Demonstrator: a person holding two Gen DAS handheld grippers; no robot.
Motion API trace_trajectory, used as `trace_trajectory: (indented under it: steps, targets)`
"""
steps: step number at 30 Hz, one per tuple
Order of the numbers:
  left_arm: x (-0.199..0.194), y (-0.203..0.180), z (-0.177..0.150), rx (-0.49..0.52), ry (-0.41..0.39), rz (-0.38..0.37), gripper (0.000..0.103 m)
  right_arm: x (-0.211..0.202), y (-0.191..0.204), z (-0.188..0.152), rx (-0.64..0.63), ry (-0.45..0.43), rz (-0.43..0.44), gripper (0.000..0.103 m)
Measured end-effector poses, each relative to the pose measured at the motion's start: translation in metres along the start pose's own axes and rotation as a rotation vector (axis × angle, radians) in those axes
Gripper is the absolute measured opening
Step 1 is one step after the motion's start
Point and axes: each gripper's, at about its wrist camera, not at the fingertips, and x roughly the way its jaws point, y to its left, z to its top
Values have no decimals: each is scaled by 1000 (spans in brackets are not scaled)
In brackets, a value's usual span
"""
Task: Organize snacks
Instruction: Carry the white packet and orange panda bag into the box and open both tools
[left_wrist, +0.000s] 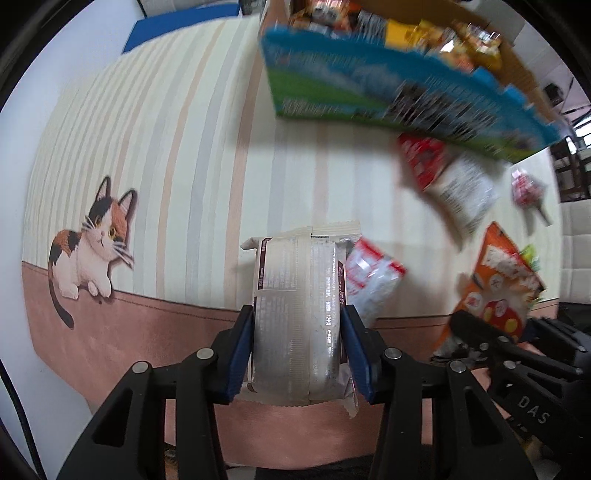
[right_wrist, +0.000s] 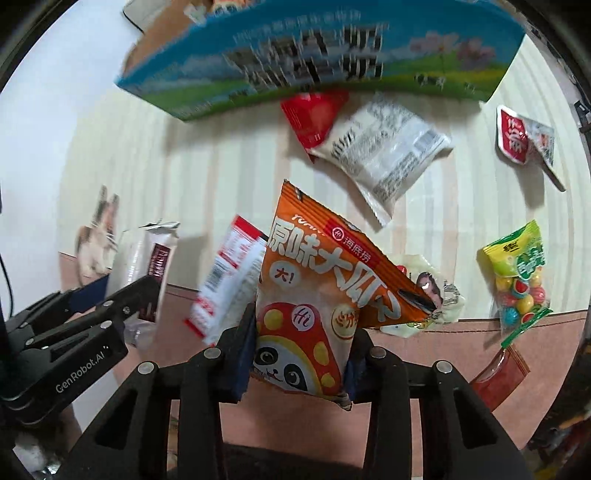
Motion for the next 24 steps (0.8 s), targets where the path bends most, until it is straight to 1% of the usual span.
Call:
trace_trajectory:
  steps: [1, 4, 7, 11, 14, 17, 20, 24]
  targets:
    - [-6, 0, 10, 3, -10, -13, 44, -11, -2, 3, 7, -11, 21, 41]
    - [-33, -3, 25, 5, -42, -67, 44, -49, -7, 16, 11, -45, 65, 41]
    - [-53, 2, 53, 9, -71, -124, 44, -79, -7, 30, 14, -89, 107, 41]
    - [-75, -2, 86, 22, -116, -159, 44, -116, -5, 58, 2, -154, 141, 41]
    - [-86, -9, 121, 36, -131, -163, 44, -141, -8, 88, -24, -200, 120, 41]
    - [-87, -15, 158, 50, -129, -146, 44, -147, 1, 124, -50, -218, 79, 41]
    - [-76, -21, 199, 58, -97, -130, 44, -149, -2, 165, -61, -212, 42, 41]
    - [-51, -23, 236, 47, -38, -120, 44, -142, -7, 208, -63, -182, -8, 41]
